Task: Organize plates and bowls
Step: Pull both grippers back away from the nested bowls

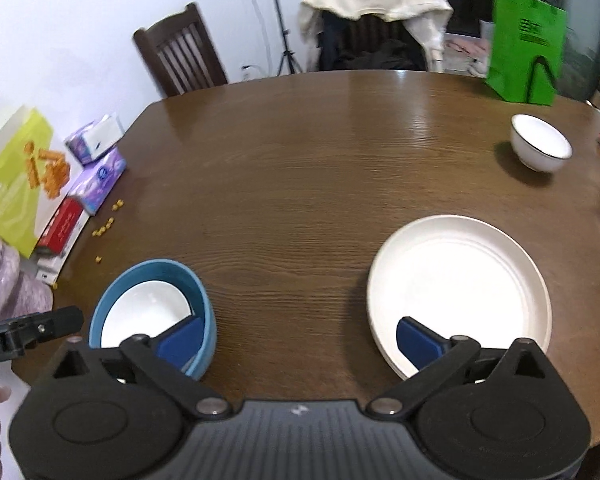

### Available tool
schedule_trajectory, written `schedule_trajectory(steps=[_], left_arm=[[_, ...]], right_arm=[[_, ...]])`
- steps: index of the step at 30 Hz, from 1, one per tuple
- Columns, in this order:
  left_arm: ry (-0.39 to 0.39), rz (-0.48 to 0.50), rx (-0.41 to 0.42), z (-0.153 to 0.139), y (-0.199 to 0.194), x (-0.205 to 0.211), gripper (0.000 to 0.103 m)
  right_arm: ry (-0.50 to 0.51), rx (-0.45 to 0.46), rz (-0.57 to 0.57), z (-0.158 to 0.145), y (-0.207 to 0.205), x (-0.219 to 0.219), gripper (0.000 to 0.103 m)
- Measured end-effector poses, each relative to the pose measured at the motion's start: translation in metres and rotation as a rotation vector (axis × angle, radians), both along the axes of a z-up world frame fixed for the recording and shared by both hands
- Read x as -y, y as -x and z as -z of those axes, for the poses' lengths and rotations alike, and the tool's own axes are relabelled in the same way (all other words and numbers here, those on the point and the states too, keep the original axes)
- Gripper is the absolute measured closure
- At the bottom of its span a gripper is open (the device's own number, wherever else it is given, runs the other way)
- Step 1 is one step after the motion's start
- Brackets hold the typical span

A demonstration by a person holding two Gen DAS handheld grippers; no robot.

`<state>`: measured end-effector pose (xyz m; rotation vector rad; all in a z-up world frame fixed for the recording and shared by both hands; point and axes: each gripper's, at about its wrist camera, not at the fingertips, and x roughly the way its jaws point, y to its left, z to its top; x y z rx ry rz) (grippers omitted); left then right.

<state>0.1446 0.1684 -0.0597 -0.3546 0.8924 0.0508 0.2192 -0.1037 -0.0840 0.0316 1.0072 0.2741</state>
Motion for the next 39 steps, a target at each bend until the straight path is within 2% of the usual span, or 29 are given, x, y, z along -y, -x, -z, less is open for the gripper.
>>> schedule_trajectory(steps=[14,33,39], left_arm=[[-0.009,0.094,0.092,-0.016,0.006,0.025,0.000],[0.016,0.116,0.098,-0.017,-0.001,0.041,0.000],[0.002,0.127,0.087,-0.019,-0.009,0.057,0.000]], right_arm=[[-0.050,0.067,0.164,-0.013,0.034,0.034,0.000],[-0.039,0.072,0.224,-0.017,0.038,0.055,0.000],[-0.025,0.078,0.181,-0.019,0.029,0.059,0.000]])
